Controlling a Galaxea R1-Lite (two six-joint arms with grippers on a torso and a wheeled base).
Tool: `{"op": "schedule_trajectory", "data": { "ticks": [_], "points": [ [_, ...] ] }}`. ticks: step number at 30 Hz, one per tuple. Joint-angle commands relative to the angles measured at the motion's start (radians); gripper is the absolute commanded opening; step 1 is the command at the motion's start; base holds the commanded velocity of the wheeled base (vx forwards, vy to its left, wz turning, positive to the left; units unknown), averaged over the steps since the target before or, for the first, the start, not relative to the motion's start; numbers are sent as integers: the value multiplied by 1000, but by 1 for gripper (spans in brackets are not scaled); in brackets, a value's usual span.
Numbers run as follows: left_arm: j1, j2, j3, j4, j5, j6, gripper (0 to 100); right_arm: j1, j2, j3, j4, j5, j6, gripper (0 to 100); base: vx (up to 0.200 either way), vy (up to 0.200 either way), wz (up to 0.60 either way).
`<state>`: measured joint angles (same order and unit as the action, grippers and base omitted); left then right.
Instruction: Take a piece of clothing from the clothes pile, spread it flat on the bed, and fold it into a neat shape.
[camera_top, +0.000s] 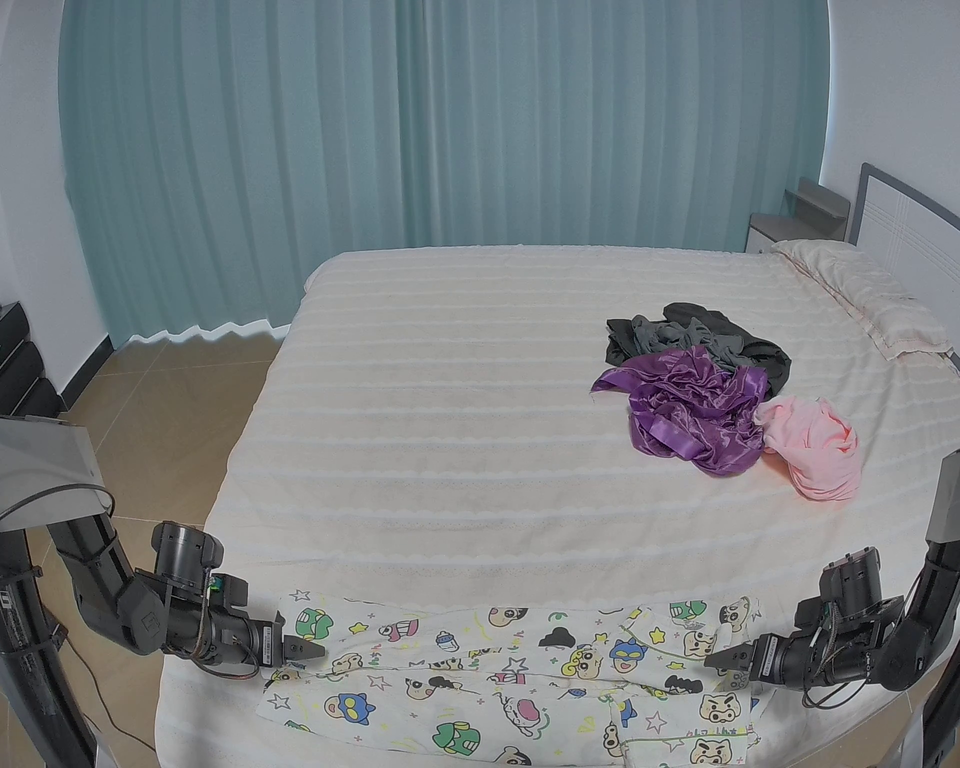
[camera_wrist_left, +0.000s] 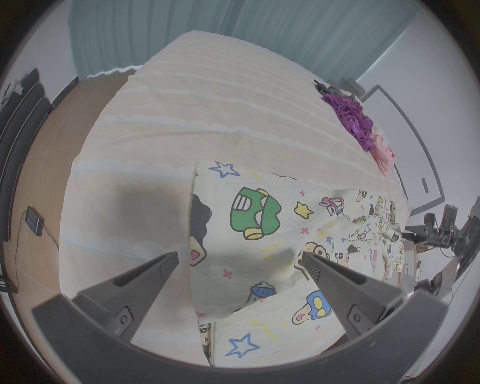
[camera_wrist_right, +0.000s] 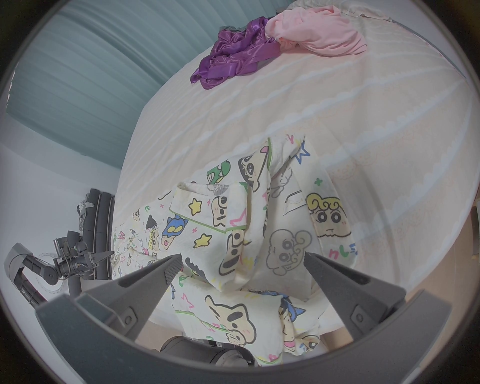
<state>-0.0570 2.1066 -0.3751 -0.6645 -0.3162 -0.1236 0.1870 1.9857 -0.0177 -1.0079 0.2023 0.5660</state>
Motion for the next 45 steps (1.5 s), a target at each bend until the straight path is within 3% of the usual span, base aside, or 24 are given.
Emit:
{"op": "schedule_trajectory", "data": {
  "ticks": [1, 10, 13, 17, 22, 23, 35, 45],
  "points": [
    [-3, 30, -1, -6, 2, -1, 100, -12, -41, 16, 5, 0, 0, 100, 0, 0, 0],
    [-75, 59, 44, -61, 28, -5, 100, -15, -47, 16, 0, 0, 0, 100, 0, 0, 0],
    [-129, 110, 39, -83, 101, -11, 100, -15, -56, 16, 3, 2, 0, 100, 0, 0, 0],
    [-139, 127, 42, -132, 129, -24, 100, -15, -67, 16, 2, 2, 0, 100, 0, 0, 0],
    [-176, 130, 21, -135, 154, -102, 100, -15, -67, 16, 0, 2, 0, 100, 0, 0, 0],
    [-181, 130, 16, -135, 157, -110, 0, -15, -67, 16, 0, 2, 0, 100, 0, 0, 0],
    [-190, 116, 28, -133, 164, -136, 0, -44, -74, 16, -11, 3, 0, 100, 0, 0, 0],
    [-32, -33, 22, -101, 155, -129, 0, -50, -96, 16, -9, 9, 0, 100, 0, 0, 0]
  ]
}}
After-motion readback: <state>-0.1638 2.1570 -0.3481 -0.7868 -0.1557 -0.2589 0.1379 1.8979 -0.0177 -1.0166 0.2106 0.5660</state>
